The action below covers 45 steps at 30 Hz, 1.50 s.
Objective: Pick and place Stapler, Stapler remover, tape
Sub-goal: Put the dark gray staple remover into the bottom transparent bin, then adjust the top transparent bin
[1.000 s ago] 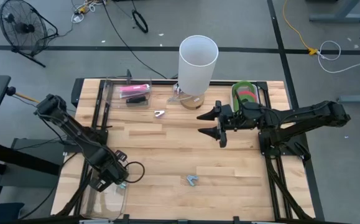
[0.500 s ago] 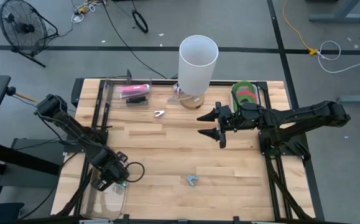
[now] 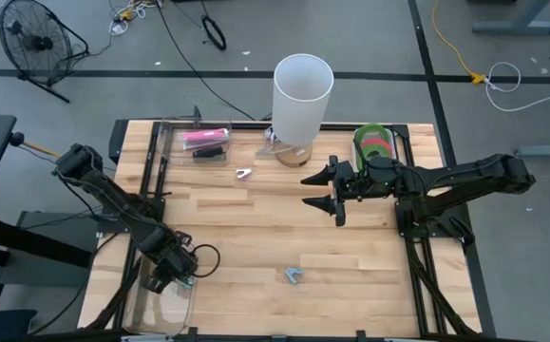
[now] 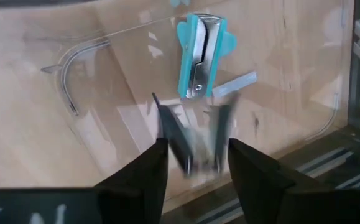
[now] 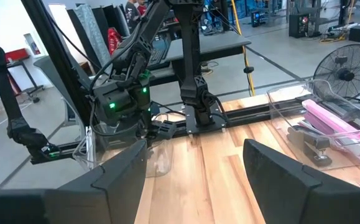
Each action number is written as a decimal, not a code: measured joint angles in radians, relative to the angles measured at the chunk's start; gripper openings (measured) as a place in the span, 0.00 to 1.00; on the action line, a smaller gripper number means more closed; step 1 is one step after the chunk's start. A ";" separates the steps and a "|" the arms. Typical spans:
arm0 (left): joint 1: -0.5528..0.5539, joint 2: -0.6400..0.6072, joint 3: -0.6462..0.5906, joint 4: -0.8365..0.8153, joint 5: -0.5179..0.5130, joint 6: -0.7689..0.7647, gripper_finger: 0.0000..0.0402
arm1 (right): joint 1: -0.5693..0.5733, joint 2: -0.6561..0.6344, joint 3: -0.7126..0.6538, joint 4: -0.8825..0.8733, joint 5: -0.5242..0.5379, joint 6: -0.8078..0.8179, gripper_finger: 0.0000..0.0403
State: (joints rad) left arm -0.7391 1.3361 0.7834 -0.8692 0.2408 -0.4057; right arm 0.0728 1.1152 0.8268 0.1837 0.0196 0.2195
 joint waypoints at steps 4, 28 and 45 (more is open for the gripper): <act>0.000 0.000 0.000 0.000 -0.001 -0.032 0.51 | 0.000 0.000 0.000 0.000 0.000 0.000 0.65; 0.121 0.000 0.509 -0.328 -0.272 0.104 0.52 | 0.000 0.000 0.000 -0.137 -0.012 -0.018 0.65; 0.387 0.007 0.749 -0.149 -0.726 0.196 0.49 | 0.000 0.000 0.000 -0.246 -0.028 -0.016 0.65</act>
State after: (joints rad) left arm -0.3519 1.3431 1.5322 -1.0182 -0.4854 -0.2092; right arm 0.0731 1.1152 0.8268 -0.0628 -0.0086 0.2034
